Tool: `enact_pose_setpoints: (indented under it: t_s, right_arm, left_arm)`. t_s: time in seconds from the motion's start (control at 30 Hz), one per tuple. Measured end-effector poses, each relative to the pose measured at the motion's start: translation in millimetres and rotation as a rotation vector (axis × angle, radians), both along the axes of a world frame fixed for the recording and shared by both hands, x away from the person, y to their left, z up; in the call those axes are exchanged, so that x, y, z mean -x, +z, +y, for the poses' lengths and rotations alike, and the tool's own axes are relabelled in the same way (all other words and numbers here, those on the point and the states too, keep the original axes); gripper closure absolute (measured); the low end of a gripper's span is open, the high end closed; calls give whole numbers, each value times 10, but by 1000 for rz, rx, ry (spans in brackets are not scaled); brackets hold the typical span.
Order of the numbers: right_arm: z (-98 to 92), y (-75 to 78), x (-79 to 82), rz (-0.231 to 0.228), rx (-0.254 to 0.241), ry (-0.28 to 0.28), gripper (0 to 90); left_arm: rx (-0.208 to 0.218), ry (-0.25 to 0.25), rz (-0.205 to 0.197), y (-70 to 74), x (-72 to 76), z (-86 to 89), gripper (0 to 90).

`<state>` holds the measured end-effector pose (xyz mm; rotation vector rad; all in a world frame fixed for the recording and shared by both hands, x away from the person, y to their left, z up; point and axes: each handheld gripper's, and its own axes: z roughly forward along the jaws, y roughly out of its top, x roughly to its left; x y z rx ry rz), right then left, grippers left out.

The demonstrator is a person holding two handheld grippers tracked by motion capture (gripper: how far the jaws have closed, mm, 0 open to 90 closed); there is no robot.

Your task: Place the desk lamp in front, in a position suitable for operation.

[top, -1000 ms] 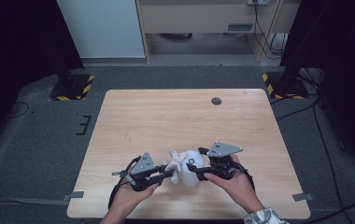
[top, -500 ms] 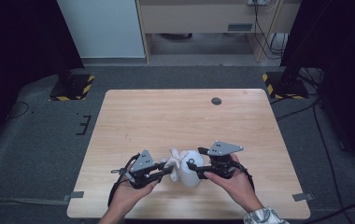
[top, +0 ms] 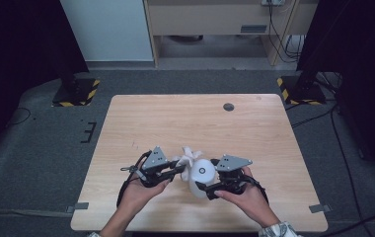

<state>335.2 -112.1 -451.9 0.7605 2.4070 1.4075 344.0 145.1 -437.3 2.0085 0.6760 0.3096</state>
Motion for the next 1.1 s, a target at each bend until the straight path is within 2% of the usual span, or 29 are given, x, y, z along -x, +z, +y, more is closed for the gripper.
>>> enact_pose_setpoints:
  t_s: [0.07,0.33,0.57,0.73,0.83,1.0,1.1]
  right_arm:
    - [1,-20,2,3,5,-1,72]
    - [14,-104,12,6,30,-17,94]
    - [26,-107,-3,12,30,-18,93]
    - [29,-108,-6,13,31,-17,92]
    - [35,-111,-7,15,31,-19,92]
    - [42,-113,-9,12,32,-20,92]
    - [44,-113,-12,11,33,-19,92]
  left_arm:
    - [-15,4,14,-56,-46,-22,764]
    - [-25,7,59,-264,-163,-79,765]
    - [-64,3,101,-481,-187,-119,769]
    - [-82,0,117,-578,-190,-120,770]
    - [-66,1,113,-540,-186,-105,772]
    - [-35,-4,72,-336,-185,-69,773]
    - [-53,-16,50,-242,-188,-82,773]
